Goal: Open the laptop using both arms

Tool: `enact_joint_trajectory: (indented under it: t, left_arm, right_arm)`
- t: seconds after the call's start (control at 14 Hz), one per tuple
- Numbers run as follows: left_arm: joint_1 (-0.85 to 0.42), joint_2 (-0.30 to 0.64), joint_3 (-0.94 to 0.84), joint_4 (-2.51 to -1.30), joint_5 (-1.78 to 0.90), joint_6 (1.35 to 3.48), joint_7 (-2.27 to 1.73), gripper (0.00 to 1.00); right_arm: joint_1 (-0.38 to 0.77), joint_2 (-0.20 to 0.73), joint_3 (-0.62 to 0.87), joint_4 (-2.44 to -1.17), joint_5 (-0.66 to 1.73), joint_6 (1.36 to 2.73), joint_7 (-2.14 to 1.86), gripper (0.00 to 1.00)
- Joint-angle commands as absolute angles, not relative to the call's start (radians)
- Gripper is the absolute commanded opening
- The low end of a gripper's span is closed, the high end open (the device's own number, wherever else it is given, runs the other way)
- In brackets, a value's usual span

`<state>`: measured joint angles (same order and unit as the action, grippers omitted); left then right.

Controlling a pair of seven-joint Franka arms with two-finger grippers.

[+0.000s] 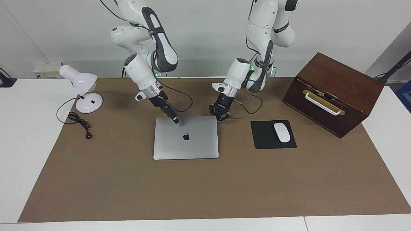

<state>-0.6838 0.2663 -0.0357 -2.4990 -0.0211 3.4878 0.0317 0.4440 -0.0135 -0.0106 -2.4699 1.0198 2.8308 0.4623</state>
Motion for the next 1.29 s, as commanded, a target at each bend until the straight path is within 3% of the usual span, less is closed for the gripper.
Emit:
enact_joint_trajectory:
  t: [0.0, 1.21]
  left_arm:
    - [-0.712, 0.314, -0.021, -2.482, -0.012, 3.505, 0.034, 0.0]
    - [-0.713, 0.319, -0.02, -2.482, -0.011, 3.505, 0.038, 0.0]
  right_arm:
    - [0.436, 0.028, -0.009, -2.436, 1.062, 2.853, 0.397, 1.0]
    - [0.451, 0.094, -0.009, -2.284, 1.097, 2.893, 0.4, 1.0]
